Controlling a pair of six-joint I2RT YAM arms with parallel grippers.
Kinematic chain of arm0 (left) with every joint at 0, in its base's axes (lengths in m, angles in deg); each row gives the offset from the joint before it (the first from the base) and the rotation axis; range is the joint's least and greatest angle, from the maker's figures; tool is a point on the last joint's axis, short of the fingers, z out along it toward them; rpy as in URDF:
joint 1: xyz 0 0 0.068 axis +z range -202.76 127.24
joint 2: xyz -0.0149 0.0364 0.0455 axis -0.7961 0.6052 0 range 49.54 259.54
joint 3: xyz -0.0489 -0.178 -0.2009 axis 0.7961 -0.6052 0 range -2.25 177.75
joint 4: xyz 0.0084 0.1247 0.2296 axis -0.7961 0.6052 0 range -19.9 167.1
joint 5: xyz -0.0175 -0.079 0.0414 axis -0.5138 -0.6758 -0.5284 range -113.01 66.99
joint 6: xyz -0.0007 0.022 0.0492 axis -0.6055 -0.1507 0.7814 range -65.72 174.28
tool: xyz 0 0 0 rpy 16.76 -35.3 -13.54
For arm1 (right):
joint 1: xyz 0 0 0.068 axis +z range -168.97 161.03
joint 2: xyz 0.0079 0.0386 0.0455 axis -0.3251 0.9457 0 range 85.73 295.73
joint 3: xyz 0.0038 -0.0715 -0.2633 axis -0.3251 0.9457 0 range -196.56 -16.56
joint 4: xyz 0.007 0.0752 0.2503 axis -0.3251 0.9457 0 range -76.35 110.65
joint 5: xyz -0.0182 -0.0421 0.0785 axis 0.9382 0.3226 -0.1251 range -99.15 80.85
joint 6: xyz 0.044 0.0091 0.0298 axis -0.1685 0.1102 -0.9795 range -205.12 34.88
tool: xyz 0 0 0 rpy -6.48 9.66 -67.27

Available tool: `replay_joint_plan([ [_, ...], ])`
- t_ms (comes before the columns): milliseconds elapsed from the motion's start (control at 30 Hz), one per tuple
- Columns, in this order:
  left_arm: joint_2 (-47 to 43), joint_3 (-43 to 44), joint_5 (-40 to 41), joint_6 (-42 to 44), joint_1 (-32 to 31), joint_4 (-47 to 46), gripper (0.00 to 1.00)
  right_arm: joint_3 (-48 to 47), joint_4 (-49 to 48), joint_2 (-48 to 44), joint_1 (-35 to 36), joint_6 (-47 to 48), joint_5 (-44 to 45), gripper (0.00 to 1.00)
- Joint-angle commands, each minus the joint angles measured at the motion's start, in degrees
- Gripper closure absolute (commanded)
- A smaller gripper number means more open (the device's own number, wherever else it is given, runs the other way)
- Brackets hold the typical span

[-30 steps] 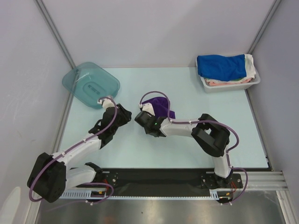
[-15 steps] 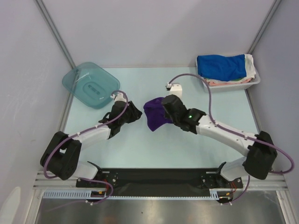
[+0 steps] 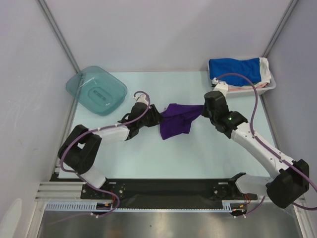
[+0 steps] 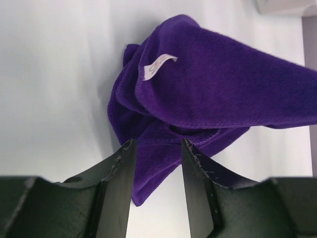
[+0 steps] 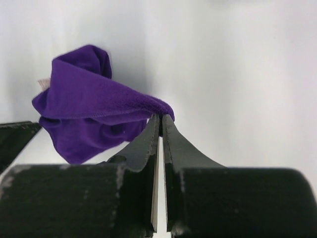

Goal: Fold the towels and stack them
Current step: Flatten out the crumpled towel

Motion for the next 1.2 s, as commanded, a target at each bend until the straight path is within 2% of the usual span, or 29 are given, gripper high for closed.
replay_joint_plan([
  [0, 2.4, 3.0, -1.6, 0.7, -0.7, -2.3, 0.54, -0.5, -1.2, -2.5, -4.2, 1.2, -5.0, 0.95],
  [233, 6.7, 4.3, -1.3, 0.0, -2.4, -4.4, 0.59, -2.5, -2.5, -0.8, -6.2, 1.2, -7.8, 0.95],
  [367, 5.4, 4.2, 0.9, 0.2, -2.1, -4.8, 0.59, -3.2, -2.5, -0.5, -6.1, 1.3, -8.0, 0.95],
  [567, 1.3, 2.7, 1.5, -1.3, -1.8, -5.5, 0.69, -3.4, -2.3, -0.4, -6.3, 1.2, -8.0, 0.95],
  [633, -0.4, 1.3, 1.5, -2.8, -1.7, -5.5, 0.69, -3.4, -2.3, -0.4, -6.2, 1.2, -7.9, 0.95],
  [733, -1.4, 0.7, 3.8, -5.3, -1.4, -5.2, 0.62, -3.3, -2.4, -0.5, -6.3, 1.1, -8.1, 0.95],
  [900, 0.4, 2.8, 3.6, -8.1, -0.2, -4.0, 0.58, -3.1, -2.6, 0.0, -6.2, 0.8, -8.2, 0.96],
  [1167, 6.1, 6.8, 3.2, -10.8, 0.2, -6.0, 0.58, -3.4, -2.8, 0.5, -6.1, 0.9, -8.7, 0.96],
])
